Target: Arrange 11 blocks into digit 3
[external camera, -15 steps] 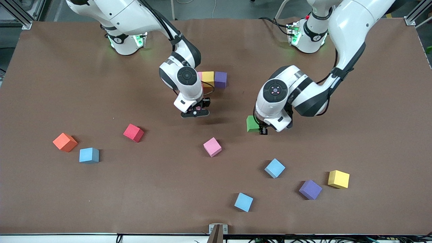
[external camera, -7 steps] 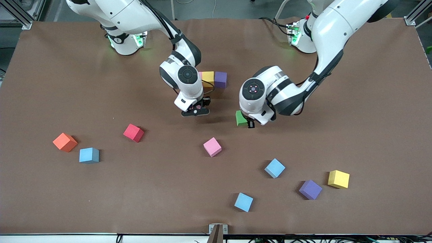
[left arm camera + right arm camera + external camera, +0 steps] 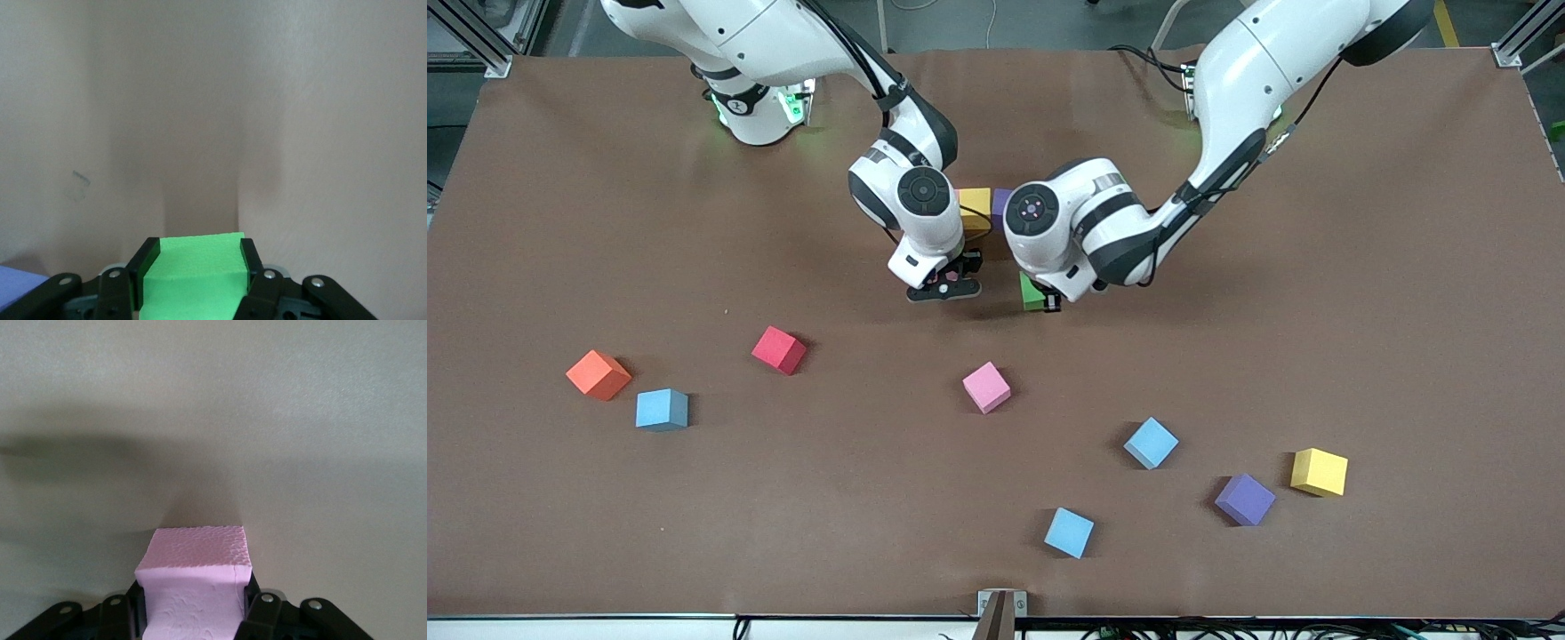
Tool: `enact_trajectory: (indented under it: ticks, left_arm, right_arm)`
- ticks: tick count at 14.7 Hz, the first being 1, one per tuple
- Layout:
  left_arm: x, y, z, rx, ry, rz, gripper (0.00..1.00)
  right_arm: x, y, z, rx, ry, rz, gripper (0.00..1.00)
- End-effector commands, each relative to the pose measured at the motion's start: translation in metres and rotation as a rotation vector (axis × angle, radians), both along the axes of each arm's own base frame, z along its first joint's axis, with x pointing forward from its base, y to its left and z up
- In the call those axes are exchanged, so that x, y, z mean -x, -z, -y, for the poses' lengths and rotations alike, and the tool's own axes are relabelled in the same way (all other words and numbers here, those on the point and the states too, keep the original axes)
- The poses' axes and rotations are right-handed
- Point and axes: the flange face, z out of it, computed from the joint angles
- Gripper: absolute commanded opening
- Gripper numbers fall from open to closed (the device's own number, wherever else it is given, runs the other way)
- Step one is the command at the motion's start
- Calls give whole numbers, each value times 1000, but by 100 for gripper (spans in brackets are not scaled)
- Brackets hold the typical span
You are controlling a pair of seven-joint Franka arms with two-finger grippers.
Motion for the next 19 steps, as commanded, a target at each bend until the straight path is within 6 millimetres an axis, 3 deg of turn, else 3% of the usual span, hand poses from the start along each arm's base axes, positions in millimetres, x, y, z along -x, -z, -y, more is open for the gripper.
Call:
enact_trajectory:
  ticks: [1,19]
  left_arm:
    - [6,-1,11,-20,54,60,1]
    - [18,1,26,22,98,69,1]
  right_arm:
    - [14,-4,2,2,7,-8,39]
    - [24,2,2,15,0,-20,40]
